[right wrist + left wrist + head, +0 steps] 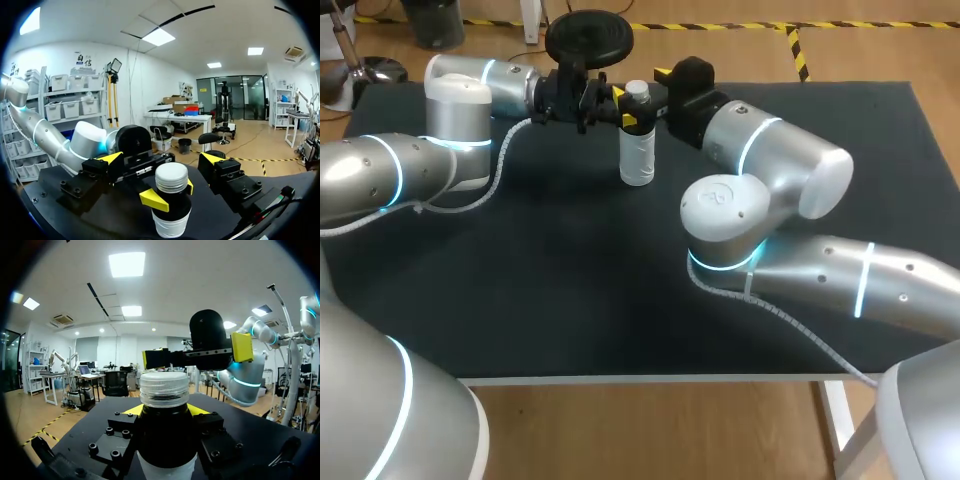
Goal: Unscrew the bottle cap
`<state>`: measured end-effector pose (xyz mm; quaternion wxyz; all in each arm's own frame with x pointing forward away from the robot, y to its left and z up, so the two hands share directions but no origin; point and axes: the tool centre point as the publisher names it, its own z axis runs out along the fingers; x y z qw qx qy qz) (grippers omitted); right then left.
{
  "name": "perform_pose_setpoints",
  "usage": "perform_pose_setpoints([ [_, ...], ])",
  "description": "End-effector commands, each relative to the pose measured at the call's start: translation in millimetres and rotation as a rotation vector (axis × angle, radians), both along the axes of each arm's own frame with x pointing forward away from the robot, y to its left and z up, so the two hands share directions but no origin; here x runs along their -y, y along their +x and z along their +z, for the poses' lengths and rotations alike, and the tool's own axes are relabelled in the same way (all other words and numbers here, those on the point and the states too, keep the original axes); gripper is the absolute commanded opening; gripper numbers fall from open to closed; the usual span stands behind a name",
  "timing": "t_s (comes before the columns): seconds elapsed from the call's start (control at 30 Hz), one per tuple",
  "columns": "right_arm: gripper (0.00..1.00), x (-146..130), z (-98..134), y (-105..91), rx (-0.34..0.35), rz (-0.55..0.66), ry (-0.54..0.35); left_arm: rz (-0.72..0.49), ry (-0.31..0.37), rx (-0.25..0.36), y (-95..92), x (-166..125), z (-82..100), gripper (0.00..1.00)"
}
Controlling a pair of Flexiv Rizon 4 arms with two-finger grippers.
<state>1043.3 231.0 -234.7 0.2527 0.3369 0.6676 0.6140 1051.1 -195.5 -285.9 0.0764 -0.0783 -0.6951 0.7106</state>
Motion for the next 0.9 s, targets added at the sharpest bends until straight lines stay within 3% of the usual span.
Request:
perform_pose_setpoints([
  [0.03, 1.0, 1, -5, 5.6, 0.064, -0.001, 0.057, -0.004, -0.003, 0.001, 1.9, 0, -1.2, 0.0],
  [0.9, 1.0, -2, -16, 16.7, 0.041, 0.015, 0.052, -0.004, -0.003, 0.001, 1.9, 0, -1.2, 0.0],
])
